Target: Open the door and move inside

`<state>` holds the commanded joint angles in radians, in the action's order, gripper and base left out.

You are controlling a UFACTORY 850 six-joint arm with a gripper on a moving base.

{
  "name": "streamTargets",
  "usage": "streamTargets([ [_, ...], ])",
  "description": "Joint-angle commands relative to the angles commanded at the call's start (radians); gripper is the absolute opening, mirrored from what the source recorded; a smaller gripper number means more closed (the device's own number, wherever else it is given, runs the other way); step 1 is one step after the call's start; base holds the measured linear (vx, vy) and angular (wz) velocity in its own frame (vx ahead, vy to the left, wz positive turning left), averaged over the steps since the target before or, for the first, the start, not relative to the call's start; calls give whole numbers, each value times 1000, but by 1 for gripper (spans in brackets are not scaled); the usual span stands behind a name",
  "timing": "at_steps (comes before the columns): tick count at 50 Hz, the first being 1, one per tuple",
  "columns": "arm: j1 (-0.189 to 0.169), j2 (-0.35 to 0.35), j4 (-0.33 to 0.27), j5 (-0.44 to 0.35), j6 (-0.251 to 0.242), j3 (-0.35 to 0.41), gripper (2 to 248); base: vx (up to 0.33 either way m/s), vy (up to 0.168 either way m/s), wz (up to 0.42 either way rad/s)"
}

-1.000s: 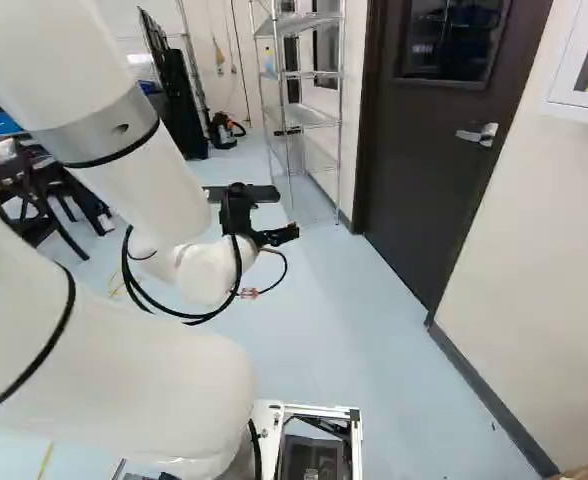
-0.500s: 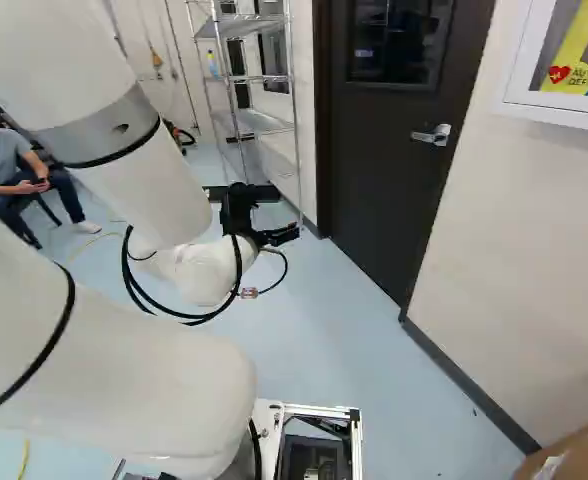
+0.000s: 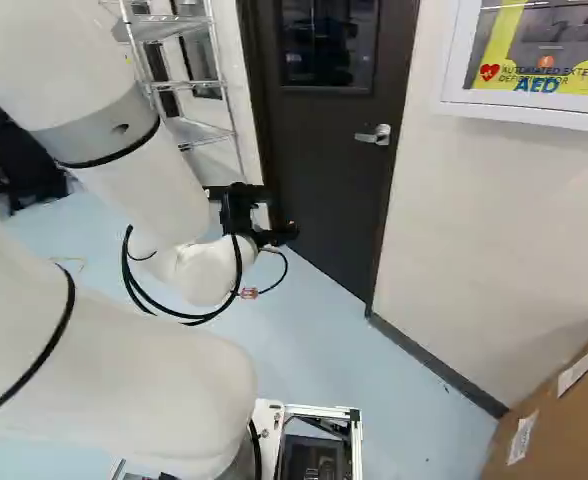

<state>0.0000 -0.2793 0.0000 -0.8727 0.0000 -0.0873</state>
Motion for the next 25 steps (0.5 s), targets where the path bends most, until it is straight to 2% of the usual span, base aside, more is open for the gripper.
streamTargets([
  [25, 0, 0, 0, 0, 0, 0, 247, 167, 28, -418],
])
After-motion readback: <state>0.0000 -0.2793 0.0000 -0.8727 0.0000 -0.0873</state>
